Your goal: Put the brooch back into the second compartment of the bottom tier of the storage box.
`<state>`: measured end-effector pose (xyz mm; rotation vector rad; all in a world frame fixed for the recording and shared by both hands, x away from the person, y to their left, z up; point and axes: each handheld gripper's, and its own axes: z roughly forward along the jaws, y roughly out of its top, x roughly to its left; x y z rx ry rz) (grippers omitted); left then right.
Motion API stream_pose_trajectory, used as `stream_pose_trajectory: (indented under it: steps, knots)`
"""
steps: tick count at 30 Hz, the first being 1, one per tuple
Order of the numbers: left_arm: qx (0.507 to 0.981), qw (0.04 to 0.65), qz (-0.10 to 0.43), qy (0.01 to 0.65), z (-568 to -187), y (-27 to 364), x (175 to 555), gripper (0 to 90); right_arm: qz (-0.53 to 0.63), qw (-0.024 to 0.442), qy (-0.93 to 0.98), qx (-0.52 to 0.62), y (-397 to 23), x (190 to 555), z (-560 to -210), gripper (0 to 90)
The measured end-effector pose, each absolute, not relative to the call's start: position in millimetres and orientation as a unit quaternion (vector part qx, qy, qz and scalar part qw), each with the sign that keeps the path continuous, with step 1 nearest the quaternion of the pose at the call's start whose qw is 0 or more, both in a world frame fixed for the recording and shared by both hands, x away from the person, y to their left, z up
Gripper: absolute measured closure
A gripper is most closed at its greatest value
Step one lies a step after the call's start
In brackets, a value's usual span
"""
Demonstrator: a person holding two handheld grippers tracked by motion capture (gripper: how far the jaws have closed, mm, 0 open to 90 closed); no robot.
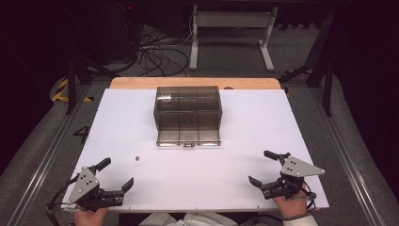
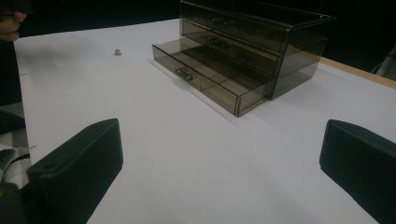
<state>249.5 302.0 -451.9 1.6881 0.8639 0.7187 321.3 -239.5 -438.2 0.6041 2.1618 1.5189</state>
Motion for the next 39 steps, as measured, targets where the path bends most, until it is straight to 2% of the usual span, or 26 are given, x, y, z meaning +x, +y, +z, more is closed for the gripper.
stream_pose_trajectory:
  steps: [9, 30, 33, 39]
  knots:
    - [0.707, 0.521, 0.318, 0.357, -450.8, 300.7, 248.7, 0.2, 0.547, 0.214, 0.779, 0.217, -237.5, 321.0, -439.1, 1.0]
    - [0.716, 0.519, 0.314, 0.345, -447.1, 302.2, 246.9, 0.4, 0.554, 0.207, 0.776, 0.217, -238.0, 322.4, -440.2, 1.6]
    - [0.719, 0.507, 0.315, 0.355, -448.7, 304.1, 249.6, 1.3, 0.552, 0.206, 0.778, 0.218, -237.3, 322.6, -440.5, 1.7]
    - [0.714, 0.525, 0.297, 0.355, -443.9, 307.5, 251.4, 5.7, 0.551, 0.204, 0.779, 0.217, -236.5, 323.3, -441.3, 1.9]
